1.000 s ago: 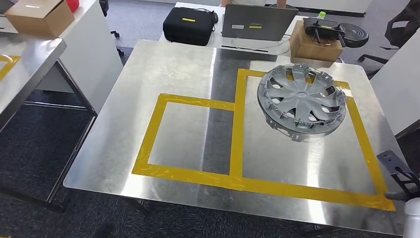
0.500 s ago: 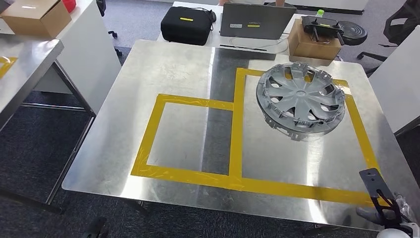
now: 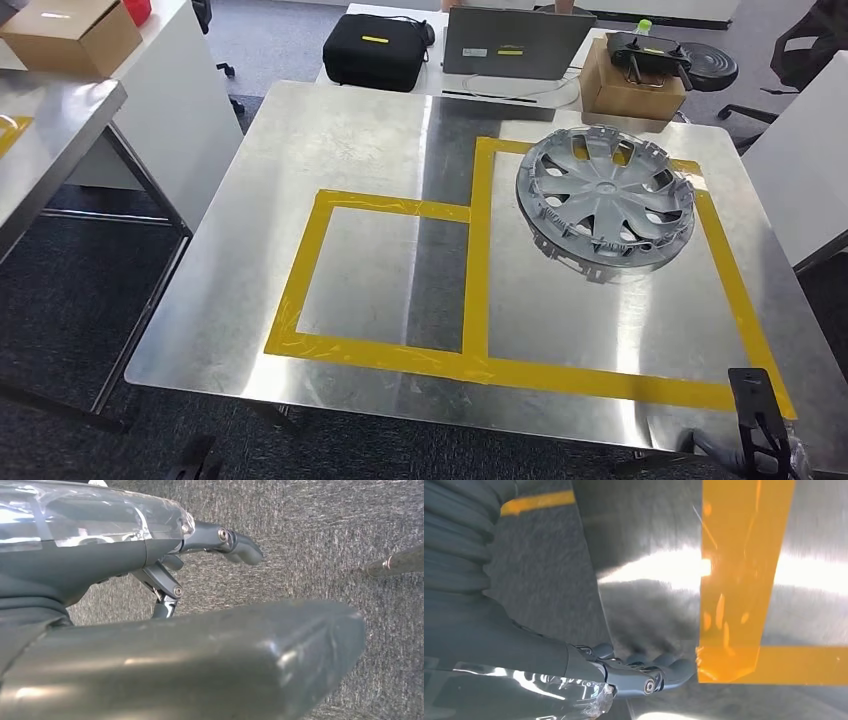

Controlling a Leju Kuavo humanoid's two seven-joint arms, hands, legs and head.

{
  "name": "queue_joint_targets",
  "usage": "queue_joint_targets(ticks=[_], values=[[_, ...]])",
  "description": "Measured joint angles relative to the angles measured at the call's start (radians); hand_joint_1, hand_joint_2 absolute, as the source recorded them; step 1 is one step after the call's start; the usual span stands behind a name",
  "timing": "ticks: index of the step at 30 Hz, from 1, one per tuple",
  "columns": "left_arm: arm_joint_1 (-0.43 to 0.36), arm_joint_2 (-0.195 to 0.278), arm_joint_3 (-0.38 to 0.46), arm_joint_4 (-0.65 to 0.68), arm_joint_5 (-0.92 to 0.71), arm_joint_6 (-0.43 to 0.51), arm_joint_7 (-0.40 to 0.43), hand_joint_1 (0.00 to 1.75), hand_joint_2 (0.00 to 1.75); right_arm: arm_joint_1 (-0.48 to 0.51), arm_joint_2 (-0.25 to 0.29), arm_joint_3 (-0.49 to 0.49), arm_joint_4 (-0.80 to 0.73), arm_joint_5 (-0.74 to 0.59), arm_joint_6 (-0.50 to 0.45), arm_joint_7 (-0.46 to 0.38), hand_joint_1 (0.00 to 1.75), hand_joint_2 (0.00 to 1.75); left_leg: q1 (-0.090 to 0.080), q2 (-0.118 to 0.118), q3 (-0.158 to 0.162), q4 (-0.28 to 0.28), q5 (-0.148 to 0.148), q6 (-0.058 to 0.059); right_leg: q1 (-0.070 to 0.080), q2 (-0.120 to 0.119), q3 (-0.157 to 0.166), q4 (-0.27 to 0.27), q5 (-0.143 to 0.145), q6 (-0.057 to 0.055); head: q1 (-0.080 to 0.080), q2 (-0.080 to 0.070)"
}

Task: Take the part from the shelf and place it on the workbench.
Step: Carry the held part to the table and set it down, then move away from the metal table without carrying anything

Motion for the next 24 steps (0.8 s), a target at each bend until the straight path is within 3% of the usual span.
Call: queue_joint_targets(ticks=[4,7,12,14,17,18,19,20,21,23,24], values=[[-0.001,0.017,-0.050,-0.021,0.054,0.028,-0.007,0.00,0.00,0.028,-0.069,0.066,0.090,-0.159,-0.110,0.039,0.00,1.75,0.000,0.001,0.000,0.001,0.000,0.001,0.000,0.001,0.002,-0.005,0.003,0.003,-0.001,0.000],[-0.008,0.034,-0.100,-0.025,0.103,0.039,-0.028,0.00,0.00,0.049,-0.150,0.151,0.190,-0.315,-0.241,0.047,0.00,1.75,0.001,0.003,0.000,0.001,-0.001,0.003,0.000,0.005,0.005,-0.013,0.006,0.008,-0.002,0.000],[-0.024,0.051,-0.164,-0.034,0.163,0.078,-0.034,0.00,0.00,0.098,-0.283,0.295,0.263,-0.511,-0.348,0.126,0.00,1.75,0.003,0.007,0.000,0.001,0.000,0.017,0.001,0.009,0.011,-0.021,0.004,0.012,0.001,0.000],[-0.027,0.058,-0.186,-0.038,0.180,0.081,-0.037,0.00,0.00,0.108,-0.320,0.346,0.285,-0.559,-0.394,0.131,0.00,1.75,0.004,0.009,-0.003,-0.001,0.006,0.025,-0.001,0.000,-0.010,0.035,-0.036,0.015,0.006,0.000],[-0.031,0.070,-0.215,-0.036,0.201,0.080,-0.049,0.00,0.00,0.104,-0.369,0.416,0.348,-0.620,-0.458,0.097,0.00,1.75,-0.002,0.014,-0.011,-0.001,0.014,0.028,0.000,-0.012,-0.098,0.234,-0.144,0.016,0.014,0.000],[-0.032,0.073,-0.223,-0.035,0.208,0.080,-0.051,0.00,0.00,0.101,-0.385,0.438,0.367,-0.637,-0.474,0.088,0.00,1.75,-0.005,0.017,-0.014,0.000,0.015,0.026,0.002,-0.012,-0.116,0.275,-0.155,0.014,0.015,0.000],[-0.033,0.076,-0.232,-0.034,0.214,0.079,-0.053,0.00,0.00,0.099,-0.401,0.460,0.382,-0.653,-0.488,0.084,0.00,1.75,-0.009,0.017,-0.016,0.000,0.018,0.023,0.006,-0.012,-0.118,0.282,-0.146,0.008,0.017,0.000],[-0.035,0.078,-0.240,-0.033,0.219,0.079,-0.054,0.00,0.00,0.098,-0.415,0.479,0.394,-0.666,-0.500,0.082,0.00,1.75,-0.015,0.017,-0.018,-0.001,0.021,0.018,0.012,-0.012,-0.099,0.249,-0.118,-0.004,0.018,0.000],[-0.036,0.080,-0.248,-0.033,0.222,0.079,-0.056,0.00,0.00,0.096,-0.429,0.496,0.404,-0.676,-0.510,0.081,0.00,1.75,-0.020,0.016,-0.019,-0.002,0.026,0.013,0.022,-0.011,-0.065,0.184,-0.082,-0.022,0.021,0.000],[-0.041,0.077,-0.264,-0.033,0.228,0.081,-0.058,0.00,0.00,0.091,-0.464,0.523,0.421,-0.697,-0.525,0.081,0.00,1.75,-0.018,0.014,-0.018,-0.008,0.039,-0.002,0.061,-0.026,0.011,0.032,-0.022,-0.074,0.014,0.000],[-0.044,0.074,-0.271,-0.033,0.232,0.085,-0.058,0.00,0.00,0.093,-0.482,0.538,0.427,-0.712,-0.529,0.088,0.00,1.75,-0.012,0.013,-0.018,-0.012,0.047,-0.011,0.079,-0.034,0.035,-0.019,-0.002,-0.093,0.009,0.000]])
